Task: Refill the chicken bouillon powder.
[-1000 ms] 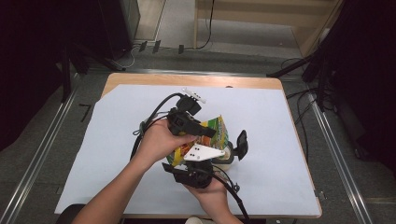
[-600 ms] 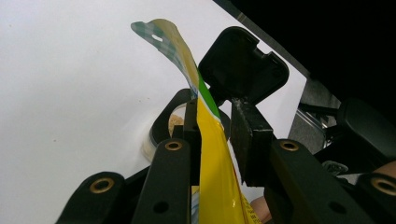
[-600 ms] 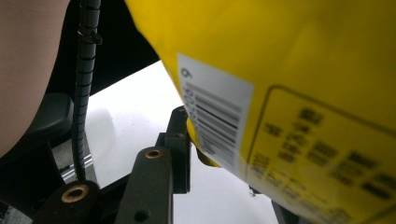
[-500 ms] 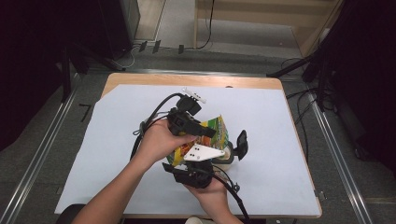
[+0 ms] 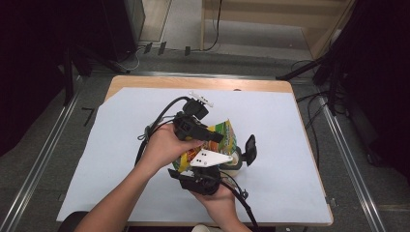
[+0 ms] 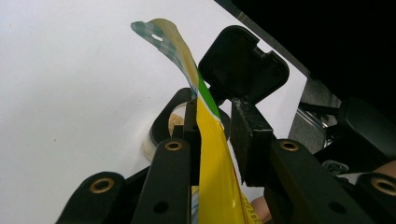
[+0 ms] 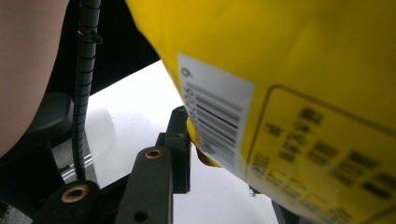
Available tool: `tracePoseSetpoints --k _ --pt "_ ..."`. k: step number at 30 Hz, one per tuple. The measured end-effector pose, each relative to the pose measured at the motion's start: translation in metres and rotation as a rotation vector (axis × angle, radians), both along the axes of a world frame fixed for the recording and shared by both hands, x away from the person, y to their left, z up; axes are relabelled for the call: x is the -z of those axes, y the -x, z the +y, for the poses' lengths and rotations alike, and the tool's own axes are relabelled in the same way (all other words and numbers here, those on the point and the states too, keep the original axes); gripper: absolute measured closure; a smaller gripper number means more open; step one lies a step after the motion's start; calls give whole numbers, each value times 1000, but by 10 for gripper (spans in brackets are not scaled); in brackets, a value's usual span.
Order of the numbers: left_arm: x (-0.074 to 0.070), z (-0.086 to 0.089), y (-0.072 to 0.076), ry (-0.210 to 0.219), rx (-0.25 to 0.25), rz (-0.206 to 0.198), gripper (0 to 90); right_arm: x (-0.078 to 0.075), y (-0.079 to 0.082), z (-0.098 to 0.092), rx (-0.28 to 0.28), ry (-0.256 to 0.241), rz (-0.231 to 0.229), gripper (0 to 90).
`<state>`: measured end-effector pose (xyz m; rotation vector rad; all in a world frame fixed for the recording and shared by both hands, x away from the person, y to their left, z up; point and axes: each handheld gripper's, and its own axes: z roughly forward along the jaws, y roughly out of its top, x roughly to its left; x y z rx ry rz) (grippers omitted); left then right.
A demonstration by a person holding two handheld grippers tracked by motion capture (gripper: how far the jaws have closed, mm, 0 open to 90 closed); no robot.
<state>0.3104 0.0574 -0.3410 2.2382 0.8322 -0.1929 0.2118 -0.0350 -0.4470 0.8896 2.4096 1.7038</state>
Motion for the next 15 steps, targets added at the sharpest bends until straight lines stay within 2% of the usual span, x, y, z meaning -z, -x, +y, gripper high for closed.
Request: tracePoseSetpoints --k 15 --pt "0 0 0 4 -1 3 769 0 0 0 0 0 -1 688"
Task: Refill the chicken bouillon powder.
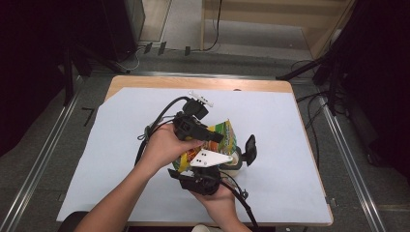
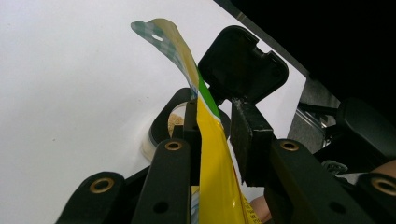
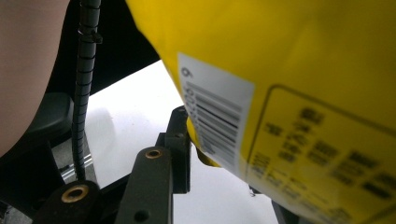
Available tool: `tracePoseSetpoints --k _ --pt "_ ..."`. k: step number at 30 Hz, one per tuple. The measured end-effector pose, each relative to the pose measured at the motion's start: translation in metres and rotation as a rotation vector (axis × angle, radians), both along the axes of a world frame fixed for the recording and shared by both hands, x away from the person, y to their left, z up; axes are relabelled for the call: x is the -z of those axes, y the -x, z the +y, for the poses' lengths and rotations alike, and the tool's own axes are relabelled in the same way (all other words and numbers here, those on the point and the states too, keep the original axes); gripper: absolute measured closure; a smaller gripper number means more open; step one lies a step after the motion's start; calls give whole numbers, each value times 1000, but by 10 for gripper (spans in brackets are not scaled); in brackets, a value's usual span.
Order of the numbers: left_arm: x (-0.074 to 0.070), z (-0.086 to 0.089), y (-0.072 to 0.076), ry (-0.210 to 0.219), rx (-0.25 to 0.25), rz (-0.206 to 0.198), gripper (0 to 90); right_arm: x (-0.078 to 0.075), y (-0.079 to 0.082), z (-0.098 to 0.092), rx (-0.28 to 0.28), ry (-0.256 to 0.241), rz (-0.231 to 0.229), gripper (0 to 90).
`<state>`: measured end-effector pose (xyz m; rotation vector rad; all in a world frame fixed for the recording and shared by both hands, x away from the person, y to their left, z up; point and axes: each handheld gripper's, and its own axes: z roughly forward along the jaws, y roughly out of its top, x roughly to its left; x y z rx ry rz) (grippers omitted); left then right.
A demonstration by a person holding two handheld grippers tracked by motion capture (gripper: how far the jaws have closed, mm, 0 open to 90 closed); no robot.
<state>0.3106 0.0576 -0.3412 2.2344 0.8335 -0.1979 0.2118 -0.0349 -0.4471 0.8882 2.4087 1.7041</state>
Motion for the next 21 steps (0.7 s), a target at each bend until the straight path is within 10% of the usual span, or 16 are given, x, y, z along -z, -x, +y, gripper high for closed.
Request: tracePoseSetpoints --k 21 --pt "0 0 0 -4 0 -2 768 0 0 0 2 -3 5 687"
